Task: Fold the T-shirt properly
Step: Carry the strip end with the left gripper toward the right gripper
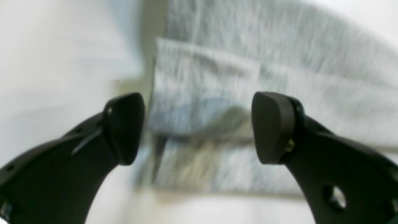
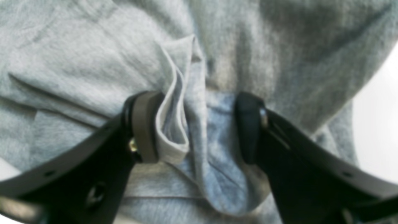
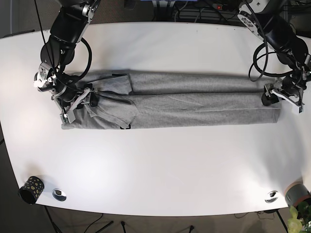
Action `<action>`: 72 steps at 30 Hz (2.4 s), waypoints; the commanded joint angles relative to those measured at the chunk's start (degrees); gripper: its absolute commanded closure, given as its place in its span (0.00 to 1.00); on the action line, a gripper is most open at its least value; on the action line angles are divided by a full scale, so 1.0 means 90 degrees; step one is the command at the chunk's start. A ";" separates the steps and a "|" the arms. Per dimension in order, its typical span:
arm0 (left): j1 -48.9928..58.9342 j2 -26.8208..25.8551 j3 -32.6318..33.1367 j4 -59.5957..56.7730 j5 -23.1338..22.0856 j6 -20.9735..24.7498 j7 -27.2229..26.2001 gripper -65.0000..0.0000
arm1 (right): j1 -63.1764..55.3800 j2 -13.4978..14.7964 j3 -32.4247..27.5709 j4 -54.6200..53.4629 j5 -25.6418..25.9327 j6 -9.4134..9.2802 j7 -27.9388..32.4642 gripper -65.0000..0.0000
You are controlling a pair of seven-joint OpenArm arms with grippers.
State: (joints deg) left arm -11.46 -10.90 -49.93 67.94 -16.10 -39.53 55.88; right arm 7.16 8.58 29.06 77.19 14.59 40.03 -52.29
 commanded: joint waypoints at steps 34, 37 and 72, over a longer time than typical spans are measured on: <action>0.1034 0.0288 0.3775 0.3816 -0.0648 0.0060 0.0155 0.95 | 0.0108 0.0077 0.0019 0.0102 0.0044 -0.0003 0.0052 0.45; 0.1034 0.0454 0.4342 0.3826 -0.0648 0.0216 0.0155 0.95 | 0.0108 0.0068 0.0019 0.0102 0.0044 -0.0003 0.0052 0.45; 0.0771 0.1391 0.6461 0.4207 0.0367 0.0968 0.0087 0.48 | 0.0128 -0.0089 0.0019 0.0190 0.0103 -0.0003 0.0033 0.45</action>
State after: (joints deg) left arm -3.81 1.39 8.95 104.05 -12.03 -30.68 57.45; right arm 7.29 7.29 29.21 77.23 14.81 39.90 -52.12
